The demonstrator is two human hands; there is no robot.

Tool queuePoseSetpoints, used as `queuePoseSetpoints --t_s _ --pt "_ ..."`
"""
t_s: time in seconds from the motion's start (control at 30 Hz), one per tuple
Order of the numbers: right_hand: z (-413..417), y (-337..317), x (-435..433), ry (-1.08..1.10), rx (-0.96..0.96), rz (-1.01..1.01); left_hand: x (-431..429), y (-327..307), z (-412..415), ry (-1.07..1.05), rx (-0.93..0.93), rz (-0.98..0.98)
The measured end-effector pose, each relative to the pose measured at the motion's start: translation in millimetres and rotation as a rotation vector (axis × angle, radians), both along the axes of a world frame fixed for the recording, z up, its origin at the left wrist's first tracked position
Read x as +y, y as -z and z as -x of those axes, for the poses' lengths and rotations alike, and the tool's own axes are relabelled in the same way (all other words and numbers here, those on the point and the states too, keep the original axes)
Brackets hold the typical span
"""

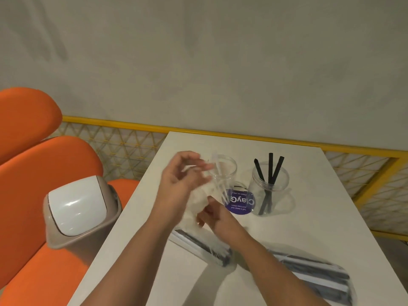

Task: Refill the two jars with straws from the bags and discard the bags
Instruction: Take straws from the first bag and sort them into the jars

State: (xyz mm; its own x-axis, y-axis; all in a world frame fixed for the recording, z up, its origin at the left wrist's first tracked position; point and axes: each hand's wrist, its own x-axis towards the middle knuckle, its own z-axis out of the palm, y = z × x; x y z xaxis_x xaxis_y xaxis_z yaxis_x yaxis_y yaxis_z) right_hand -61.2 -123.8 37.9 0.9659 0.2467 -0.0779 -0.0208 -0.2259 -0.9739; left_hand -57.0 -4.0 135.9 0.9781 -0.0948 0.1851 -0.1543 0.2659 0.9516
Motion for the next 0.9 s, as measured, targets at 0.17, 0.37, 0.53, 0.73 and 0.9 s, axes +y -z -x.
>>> queuePoseSetpoints --t_s 0.17,0.37,0.53,0.73,0.9 --pt "9.7 21.5 -3.7 -0.177 0.087 0.367 35.4 86.0 -15.1 -0.293 0.138 -0.436" --pt "9.3 24.1 10.8 0.105 0.005 0.063 30.4 111.2 -3.8 0.132 0.318 -0.608" --pt "-7.5 -0.1 -13.3 0.201 0.041 -0.076 32.7 108.0 5.1 0.098 0.323 -0.466" --pt "19.0 9.9 0.9 -0.063 0.177 0.026 21.5 83.3 -4.3 -0.045 0.203 -0.239" --pt "7.4 -17.6 -3.7 0.142 0.209 -0.270 23.3 62.7 -6.9 -0.110 0.217 -0.194"
